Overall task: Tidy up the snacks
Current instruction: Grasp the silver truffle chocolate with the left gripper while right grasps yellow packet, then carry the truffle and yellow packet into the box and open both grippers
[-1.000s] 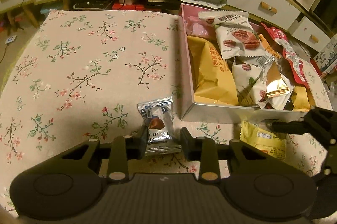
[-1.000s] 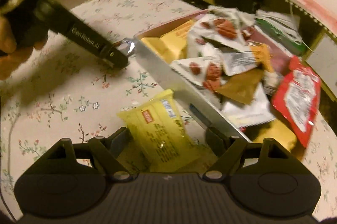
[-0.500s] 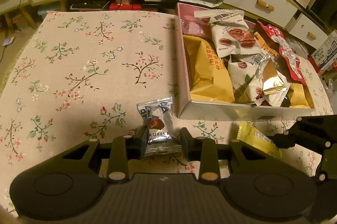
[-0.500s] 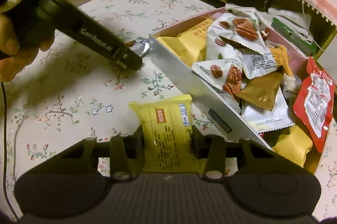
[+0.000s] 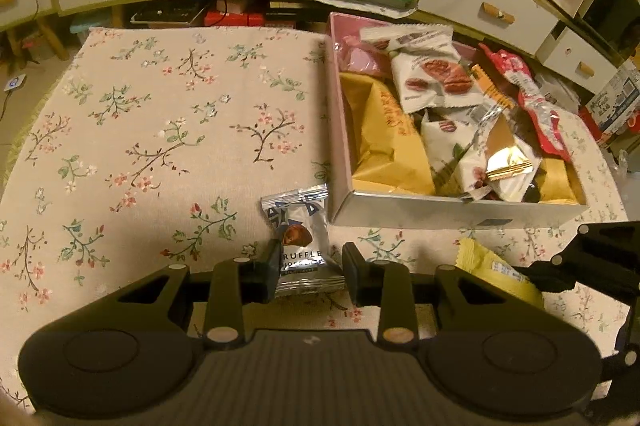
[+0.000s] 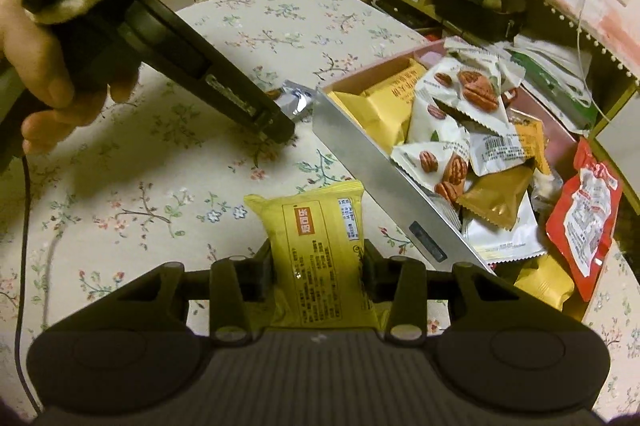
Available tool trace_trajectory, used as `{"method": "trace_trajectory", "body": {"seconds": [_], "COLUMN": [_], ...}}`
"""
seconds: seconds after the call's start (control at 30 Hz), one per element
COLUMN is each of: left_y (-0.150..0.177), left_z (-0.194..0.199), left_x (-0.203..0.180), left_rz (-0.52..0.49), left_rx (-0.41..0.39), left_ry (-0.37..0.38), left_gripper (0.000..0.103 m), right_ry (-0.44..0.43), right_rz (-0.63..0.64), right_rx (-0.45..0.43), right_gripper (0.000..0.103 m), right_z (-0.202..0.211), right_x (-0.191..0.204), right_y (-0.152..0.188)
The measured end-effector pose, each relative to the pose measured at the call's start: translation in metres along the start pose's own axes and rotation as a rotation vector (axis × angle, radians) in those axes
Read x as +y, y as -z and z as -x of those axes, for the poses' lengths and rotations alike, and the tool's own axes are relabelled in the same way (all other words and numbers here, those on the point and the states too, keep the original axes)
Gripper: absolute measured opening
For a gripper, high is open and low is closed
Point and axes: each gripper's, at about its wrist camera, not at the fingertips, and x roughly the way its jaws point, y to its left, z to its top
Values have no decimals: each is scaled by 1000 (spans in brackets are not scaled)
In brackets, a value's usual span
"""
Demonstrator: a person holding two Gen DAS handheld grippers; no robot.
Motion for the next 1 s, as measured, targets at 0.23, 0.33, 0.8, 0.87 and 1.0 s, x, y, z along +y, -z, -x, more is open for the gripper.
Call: {"method": "trace_trajectory", "body": {"seconds": [0.23,0.33,0.8,0.87,1.0], "left_y": [0,-1,-5,-6,-10], "left_z": [7,10,34,39,47], "left_x": [-4,-4,-6,-3,-4], "left_rz": [-5,1,17,26,24], "left_rx": [-8,-15,-58,-75,-108], "left_ry": [8,14,50,62,75], "left_gripper": [38,38,38,38,38], "right_ry": [4,0,-30,-39,-74], "right_rz": [19,25,3,-14,-100], "right_rx": [-33,-56,-143,-160,-214], "right_gripper": [39,39,39,39,39], "right_z": [13,20,41,46,59], "right_x": [6,8,1,-3,-21], "right_y": [-6,-9,-17,-17,-17]}}
